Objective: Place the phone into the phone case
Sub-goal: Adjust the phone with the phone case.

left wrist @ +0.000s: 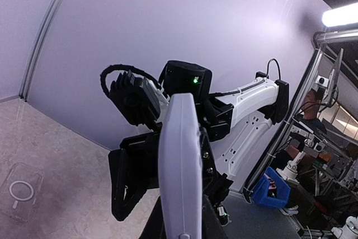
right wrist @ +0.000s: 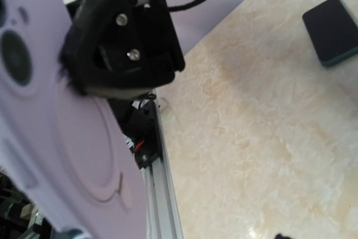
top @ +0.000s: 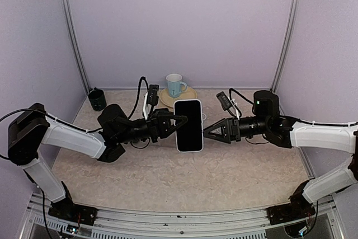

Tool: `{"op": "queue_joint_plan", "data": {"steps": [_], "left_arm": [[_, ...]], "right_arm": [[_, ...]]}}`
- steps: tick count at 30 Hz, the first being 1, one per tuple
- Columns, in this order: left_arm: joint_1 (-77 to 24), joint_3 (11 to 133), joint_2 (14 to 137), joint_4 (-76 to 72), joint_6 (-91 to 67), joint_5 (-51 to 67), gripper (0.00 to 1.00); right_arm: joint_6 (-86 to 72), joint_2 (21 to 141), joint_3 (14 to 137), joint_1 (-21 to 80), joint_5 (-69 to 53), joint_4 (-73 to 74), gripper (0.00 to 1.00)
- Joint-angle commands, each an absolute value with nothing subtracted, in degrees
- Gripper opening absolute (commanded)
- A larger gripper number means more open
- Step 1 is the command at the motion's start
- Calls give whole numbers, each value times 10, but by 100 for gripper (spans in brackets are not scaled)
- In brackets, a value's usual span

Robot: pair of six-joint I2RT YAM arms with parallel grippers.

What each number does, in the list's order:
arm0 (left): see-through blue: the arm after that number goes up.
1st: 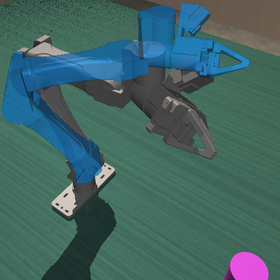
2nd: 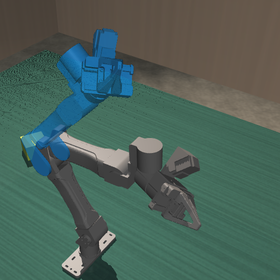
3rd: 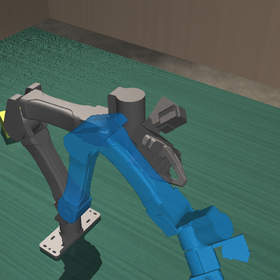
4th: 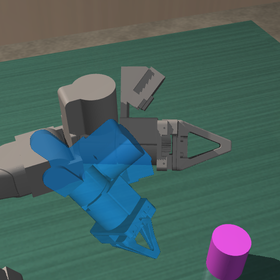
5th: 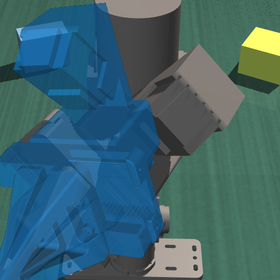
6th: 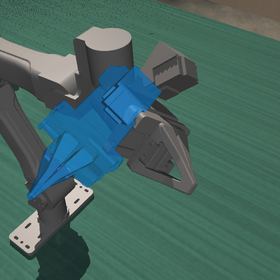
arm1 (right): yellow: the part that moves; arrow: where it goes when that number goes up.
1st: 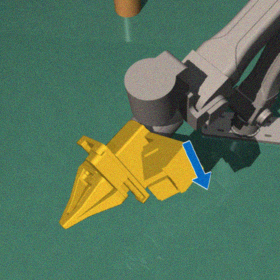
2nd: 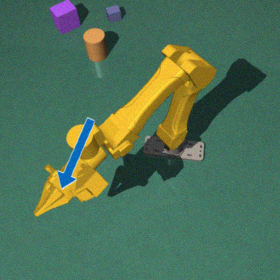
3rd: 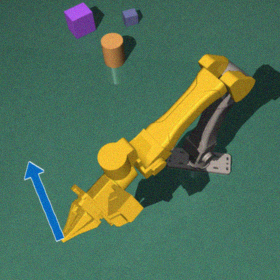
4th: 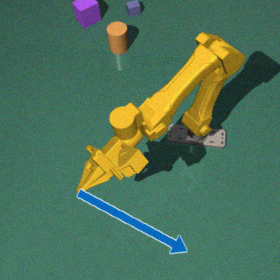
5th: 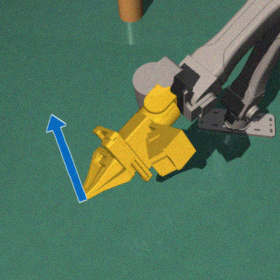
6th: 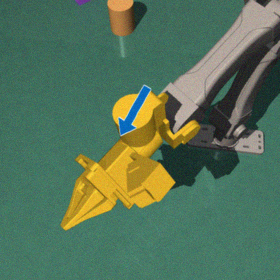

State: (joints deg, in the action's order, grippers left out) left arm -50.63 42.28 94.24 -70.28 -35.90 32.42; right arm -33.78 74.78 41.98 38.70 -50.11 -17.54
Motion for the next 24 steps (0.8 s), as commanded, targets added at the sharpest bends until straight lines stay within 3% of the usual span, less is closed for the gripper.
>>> {"op": "queue_joint_plan", "data": {"steps": [1,7,24], "left_arm": [[-504,418,938,-702,-355,277,0],[-504,416,938,-705,-356,277,0],[-505,419,934,-701,-354,278,0]], "right_arm": [[-320,711,402,396,-498,-236,72],[-305,682,395,397,-468,-230,69],[-323,756,416,402,-466,-233,50]]}}
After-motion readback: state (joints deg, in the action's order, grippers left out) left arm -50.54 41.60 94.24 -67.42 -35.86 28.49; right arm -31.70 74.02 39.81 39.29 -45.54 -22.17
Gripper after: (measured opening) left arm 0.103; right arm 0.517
